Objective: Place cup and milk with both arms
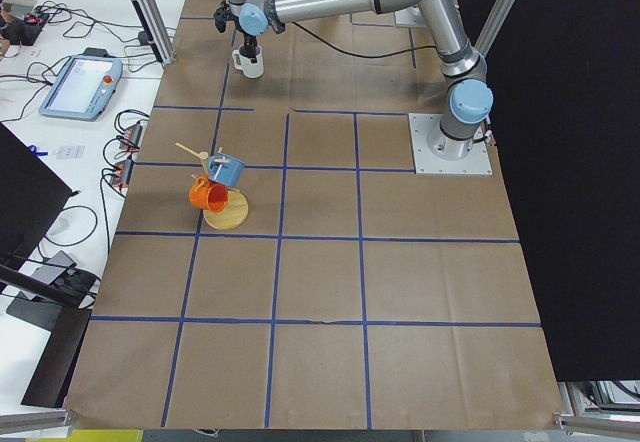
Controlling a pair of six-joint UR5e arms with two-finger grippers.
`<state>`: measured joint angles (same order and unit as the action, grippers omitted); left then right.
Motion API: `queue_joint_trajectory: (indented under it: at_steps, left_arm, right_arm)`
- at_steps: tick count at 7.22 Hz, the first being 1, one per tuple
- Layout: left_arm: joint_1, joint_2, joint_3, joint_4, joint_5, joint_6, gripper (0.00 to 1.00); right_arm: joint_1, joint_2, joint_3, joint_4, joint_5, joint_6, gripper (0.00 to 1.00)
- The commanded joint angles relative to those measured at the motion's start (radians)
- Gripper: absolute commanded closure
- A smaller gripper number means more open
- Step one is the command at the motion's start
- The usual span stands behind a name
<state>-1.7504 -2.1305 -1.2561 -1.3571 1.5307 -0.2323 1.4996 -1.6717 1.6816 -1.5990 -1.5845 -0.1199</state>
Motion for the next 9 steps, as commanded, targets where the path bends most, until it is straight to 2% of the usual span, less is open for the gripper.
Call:
queue_joint_trajectory:
  at_steps: [1, 2, 3, 4, 5, 6, 7, 8, 9]
  left_arm:
    - [0.014, 0.171, -0.011, -0.228, 0.092, 0.091, 0.00]
    - [0.019, 0.264, -0.044, -0.309, 0.092, 0.122, 0.00]
    - [0.029, 0.371, -0.119, -0.313, 0.092, 0.154, 0.00]
    - [0.063, 0.493, -0.249, -0.307, 0.082, 0.154, 0.00]
    - [0.110, 0.611, -0.363, -0.298, 0.071, 0.156, 0.00]
    - [0.149, 0.686, -0.415, -0.301, 0.071, 0.156, 0.00]
    - [0.144, 0.699, -0.407, -0.303, 0.066, 0.153, 0.00]
    - [0.143, 0.684, -0.422, -0.298, -0.004, 0.134, 0.00]
    - [0.144, 0.696, -0.430, -0.295, -0.006, 0.151, 0.00]
  right_arm:
    - [-0.150, -0.008, 0.001, 0.023, 0.008, -0.166, 0.00]
    - [-0.223, -0.008, 0.016, 0.024, 0.009, -0.290, 0.00]
    - [-0.267, -0.023, 0.064, 0.016, 0.011, -0.331, 0.00]
    - [-0.263, -0.084, 0.126, 0.005, 0.020, -0.327, 0.00]
    - [-0.262, -0.162, 0.200, -0.004, 0.081, -0.295, 0.00]
    - [-0.262, -0.189, 0.251, -0.050, 0.093, -0.252, 0.00]
    - [-0.262, -0.189, 0.288, -0.099, 0.092, -0.235, 0.00]
    - [-0.262, -0.183, 0.314, -0.133, 0.092, -0.233, 0.00]
    - [-0.260, -0.171, 0.334, -0.163, 0.093, -0.215, 0.00]
